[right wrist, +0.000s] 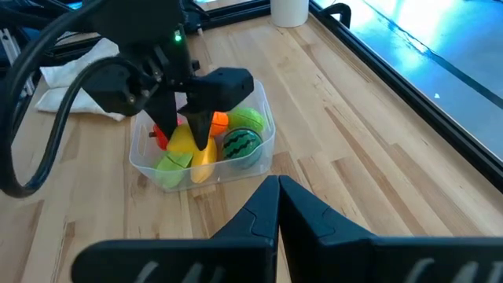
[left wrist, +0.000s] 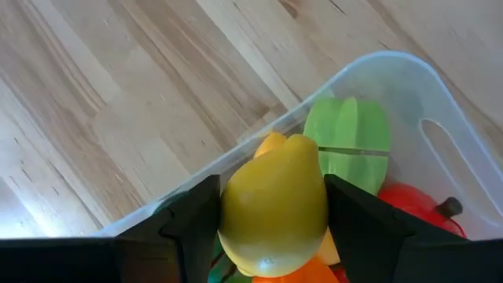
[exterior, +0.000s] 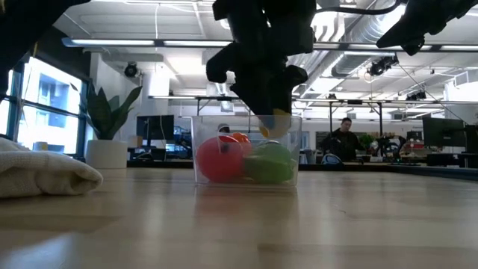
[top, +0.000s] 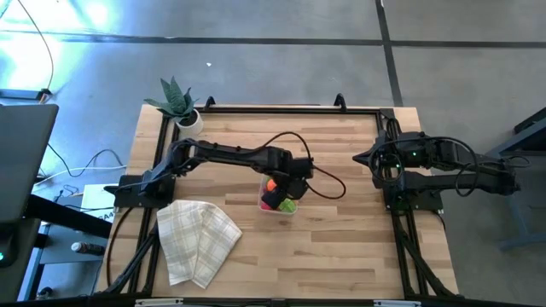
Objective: Pick and placing Produce into tupperware
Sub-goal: Put the lemon into the transparent bin
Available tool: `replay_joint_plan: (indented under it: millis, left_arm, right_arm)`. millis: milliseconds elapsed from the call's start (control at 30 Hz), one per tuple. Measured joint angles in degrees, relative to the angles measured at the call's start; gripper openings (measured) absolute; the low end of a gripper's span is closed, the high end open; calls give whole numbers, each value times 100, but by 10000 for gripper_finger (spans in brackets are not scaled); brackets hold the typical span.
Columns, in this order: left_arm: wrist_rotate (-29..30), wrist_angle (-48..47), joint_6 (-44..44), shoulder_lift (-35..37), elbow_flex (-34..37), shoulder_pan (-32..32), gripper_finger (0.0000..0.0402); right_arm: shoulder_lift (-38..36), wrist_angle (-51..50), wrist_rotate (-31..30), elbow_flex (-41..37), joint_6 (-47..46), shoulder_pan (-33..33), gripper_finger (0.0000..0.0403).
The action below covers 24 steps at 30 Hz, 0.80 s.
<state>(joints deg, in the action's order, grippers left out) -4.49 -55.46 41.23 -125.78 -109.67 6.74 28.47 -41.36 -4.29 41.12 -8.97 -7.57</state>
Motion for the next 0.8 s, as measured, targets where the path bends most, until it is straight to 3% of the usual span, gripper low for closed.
replay_joint_plan:
  millis: [800]
  left_arm:
    - [-120, 87, 9, -349, 0, 0, 201]
  right_arm:
    - [0, 0, -1, 0, 0, 0, 0]
